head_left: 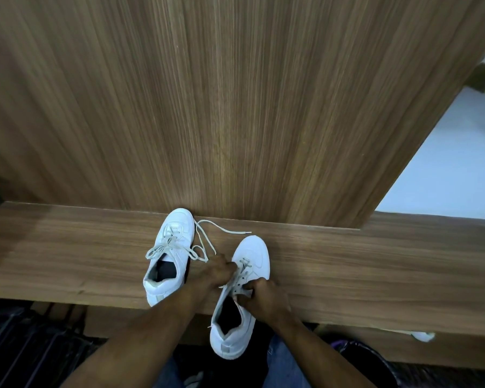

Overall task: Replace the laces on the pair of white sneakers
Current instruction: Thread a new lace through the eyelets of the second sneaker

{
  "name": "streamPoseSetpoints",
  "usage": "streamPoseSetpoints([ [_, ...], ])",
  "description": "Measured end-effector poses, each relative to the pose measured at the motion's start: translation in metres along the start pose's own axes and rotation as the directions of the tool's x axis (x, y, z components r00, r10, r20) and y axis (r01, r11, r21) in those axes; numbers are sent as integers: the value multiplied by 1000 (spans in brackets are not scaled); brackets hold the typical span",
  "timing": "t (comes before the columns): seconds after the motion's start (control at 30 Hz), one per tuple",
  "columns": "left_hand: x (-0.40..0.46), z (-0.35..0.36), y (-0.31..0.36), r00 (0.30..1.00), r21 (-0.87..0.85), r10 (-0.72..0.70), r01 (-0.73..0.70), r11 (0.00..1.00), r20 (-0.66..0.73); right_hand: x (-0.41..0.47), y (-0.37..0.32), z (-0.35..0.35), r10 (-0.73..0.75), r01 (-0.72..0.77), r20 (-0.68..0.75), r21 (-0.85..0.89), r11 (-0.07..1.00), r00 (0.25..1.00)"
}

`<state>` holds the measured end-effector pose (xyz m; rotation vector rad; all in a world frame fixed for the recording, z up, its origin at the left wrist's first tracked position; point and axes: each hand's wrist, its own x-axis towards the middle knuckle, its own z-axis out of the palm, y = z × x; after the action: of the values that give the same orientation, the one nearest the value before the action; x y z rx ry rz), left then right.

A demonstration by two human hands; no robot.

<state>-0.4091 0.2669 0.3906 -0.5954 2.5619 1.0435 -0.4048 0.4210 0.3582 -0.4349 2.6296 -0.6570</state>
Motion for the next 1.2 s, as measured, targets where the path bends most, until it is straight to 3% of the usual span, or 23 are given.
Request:
streamPoseSetpoints([
  [0.13,11,-7,7,993,-128,112,-115,985,-32,8,4,-4,16,-25,45,204,979,999],
  [0.23,15,-19,17,961,-264,254,-274,925,-105,19,4,-18,46,-39,-15,337,941,999],
  [0.33,13,-37,36,928,-353,356,-371,859,-108,29,-9,-39,30,47,-128,556,830,991],
  [0.43,9,-52,56,881,-395,469,-455,798,-67,33,-29,-57,-25,101,-126,647,755,992],
  [0.5,8,-57,61,859,-337,508,-497,800,-60,36,-36,-65,-2,99,-138,695,713,990],
  [0.6,13,-59,44,872,-133,483,-489,862,-81,41,-23,-65,234,-38,-117,823,567,965],
  [0.7,21,-56,3,938,33,341,-340,940,-60,36,4,-54,431,-199,28,912,359,902],
  [0.77,24,-50,-19,968,112,249,-244,963,-36,28,17,-49,465,-257,87,913,316,881],
  [0.87,18,-42,-24,965,79,260,-257,963,-32,21,14,-49,368,-199,20,868,456,930],
  [0.93,16,-36,-16,953,46,299,-297,954,-48,21,0,-49,201,-101,-27,794,600,979],
  [1.07,14,-27,9,915,14,399,-399,917,-60,31,-20,-40,-83,143,-145,475,868,986],
  [1.13,14,-27,12,907,16,416,-416,909,-66,33,-19,-41,-77,148,-183,414,898,980],
  [1.2,14,-32,7,914,8,399,-399,917,-71,32,-13,-47,13,85,-193,492,866,981],
])
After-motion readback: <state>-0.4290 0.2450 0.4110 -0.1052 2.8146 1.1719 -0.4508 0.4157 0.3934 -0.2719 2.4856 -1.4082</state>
